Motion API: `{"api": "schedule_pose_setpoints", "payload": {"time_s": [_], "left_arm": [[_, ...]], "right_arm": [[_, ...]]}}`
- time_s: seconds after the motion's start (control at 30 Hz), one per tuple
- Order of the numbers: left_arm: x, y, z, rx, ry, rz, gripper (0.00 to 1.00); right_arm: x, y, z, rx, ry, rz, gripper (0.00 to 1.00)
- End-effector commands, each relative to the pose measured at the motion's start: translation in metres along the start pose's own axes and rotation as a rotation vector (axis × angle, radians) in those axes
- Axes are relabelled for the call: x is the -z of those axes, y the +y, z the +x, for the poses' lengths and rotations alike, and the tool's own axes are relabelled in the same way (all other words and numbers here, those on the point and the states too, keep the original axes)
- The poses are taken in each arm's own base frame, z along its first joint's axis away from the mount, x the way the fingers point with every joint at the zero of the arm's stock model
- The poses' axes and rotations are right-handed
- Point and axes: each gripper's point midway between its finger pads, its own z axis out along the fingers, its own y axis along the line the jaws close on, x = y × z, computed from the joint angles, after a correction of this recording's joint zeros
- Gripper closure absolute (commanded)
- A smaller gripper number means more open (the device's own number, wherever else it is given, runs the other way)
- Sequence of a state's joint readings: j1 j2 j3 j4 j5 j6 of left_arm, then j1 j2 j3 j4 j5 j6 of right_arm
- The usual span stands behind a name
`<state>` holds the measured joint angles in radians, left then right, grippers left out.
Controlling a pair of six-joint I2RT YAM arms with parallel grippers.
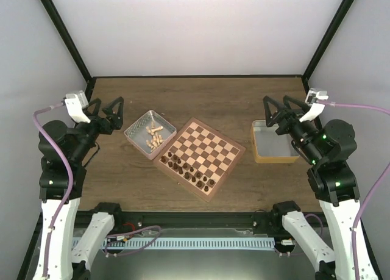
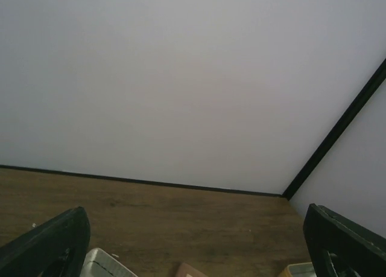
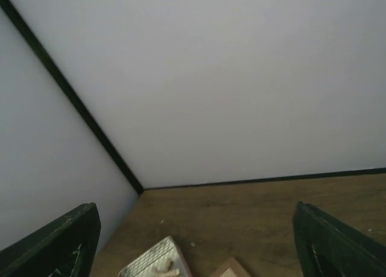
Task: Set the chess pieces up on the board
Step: Pick up the chess piece from the storage box.
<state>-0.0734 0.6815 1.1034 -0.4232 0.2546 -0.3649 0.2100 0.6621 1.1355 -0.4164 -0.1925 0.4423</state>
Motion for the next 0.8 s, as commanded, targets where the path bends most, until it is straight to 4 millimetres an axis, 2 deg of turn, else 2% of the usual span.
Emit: {"api": "schedule_pose_setpoints", "payload": {"time_s": [0.0, 0.1, 0.23, 0.4, 0.47, 0.63, 0.77], "left_arm": [[-0.001, -0.003, 0.009, 0.084, 0.048, 0.033, 0.01], [-0.002, 0.004, 0.016, 0.118, 0.061, 0.013, 0.0], [0.0, 0.003, 0.03, 0.128, 0.073, 0.044, 0.0], [0.004, -0.001, 0.066, 0.152, 0.135, 0.132, 0.0], [0.005, 0.007, 0.083, 0.176, 0.167, 0.102, 0.01], [0.001, 0.037, 0.121, 0.234, 0.248, -0.017, 0.1], [-0.01, 0.085, 0.153, 0.285, 0.342, -0.258, 0.23]], "right_arm": [[0.001, 0.021, 0.011, -0.073, 0.099, -0.132, 0.08], [-0.003, 0.02, 0.024, -0.104, 0.154, -0.152, 0.03], [-0.011, 0.016, 0.048, -0.132, 0.241, -0.176, 0.01], [-0.009, 0.017, 0.079, -0.143, 0.327, -0.24, 0.0], [-0.007, 0.014, 0.09, -0.15, 0.352, -0.239, 0.01], [-0.013, -0.002, 0.115, -0.163, 0.417, -0.197, 0.12], [-0.024, -0.016, 0.128, -0.169, 0.428, -0.159, 0.2]]}}
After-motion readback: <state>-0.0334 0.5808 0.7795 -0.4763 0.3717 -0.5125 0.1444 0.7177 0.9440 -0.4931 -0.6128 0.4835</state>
